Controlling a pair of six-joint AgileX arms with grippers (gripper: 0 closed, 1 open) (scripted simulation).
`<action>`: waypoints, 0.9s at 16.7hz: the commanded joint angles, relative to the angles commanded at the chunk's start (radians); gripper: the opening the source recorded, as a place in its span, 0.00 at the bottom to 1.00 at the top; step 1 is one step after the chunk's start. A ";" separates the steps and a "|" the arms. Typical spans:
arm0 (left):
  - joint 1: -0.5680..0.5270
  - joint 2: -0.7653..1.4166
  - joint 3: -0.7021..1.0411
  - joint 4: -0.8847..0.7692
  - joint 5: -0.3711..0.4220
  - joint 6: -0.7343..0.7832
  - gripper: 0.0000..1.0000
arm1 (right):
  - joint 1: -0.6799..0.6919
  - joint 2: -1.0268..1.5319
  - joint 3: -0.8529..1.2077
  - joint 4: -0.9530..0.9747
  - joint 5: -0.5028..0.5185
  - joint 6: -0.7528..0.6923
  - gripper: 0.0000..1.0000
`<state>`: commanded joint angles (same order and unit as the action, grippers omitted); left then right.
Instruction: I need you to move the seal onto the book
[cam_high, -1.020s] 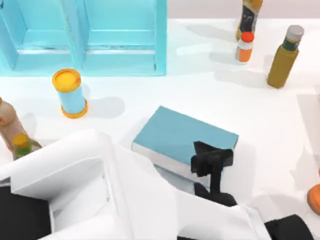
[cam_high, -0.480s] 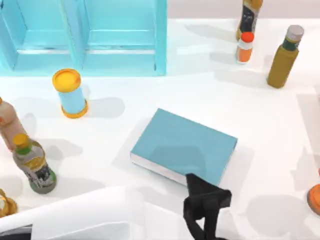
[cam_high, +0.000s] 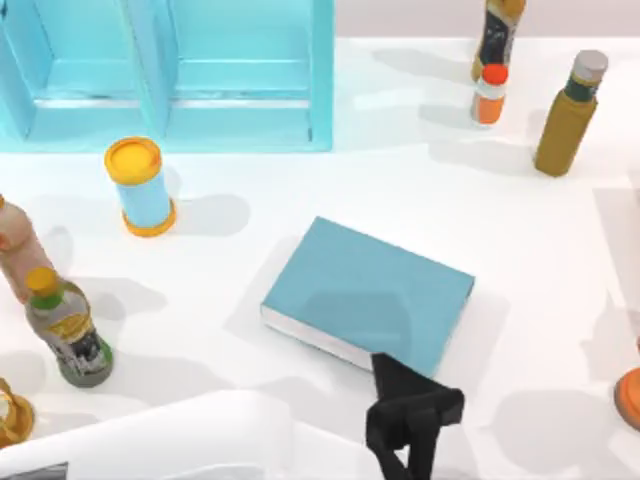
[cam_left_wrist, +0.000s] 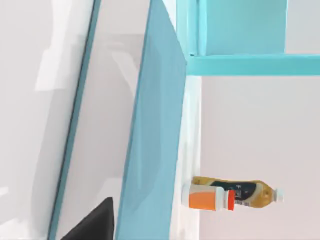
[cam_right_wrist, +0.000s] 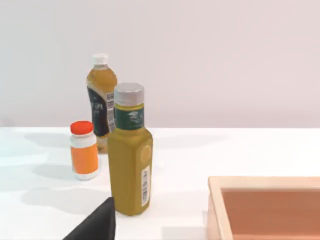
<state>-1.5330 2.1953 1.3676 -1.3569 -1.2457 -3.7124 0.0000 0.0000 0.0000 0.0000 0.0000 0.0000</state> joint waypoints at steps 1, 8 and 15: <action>0.000 0.000 0.000 0.000 0.000 0.000 1.00 | 0.000 0.000 0.000 0.000 0.000 0.000 1.00; 0.116 -0.152 -0.044 0.118 0.053 0.246 1.00 | 0.000 0.000 0.000 0.000 0.000 0.000 1.00; 0.408 -0.579 -0.206 0.433 0.242 0.898 1.00 | 0.000 0.000 0.000 0.000 0.000 0.000 1.00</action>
<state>-1.1248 1.6166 1.1618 -0.9242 -1.0033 -2.8144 0.0000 0.0000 0.0000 0.0000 0.0000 0.0000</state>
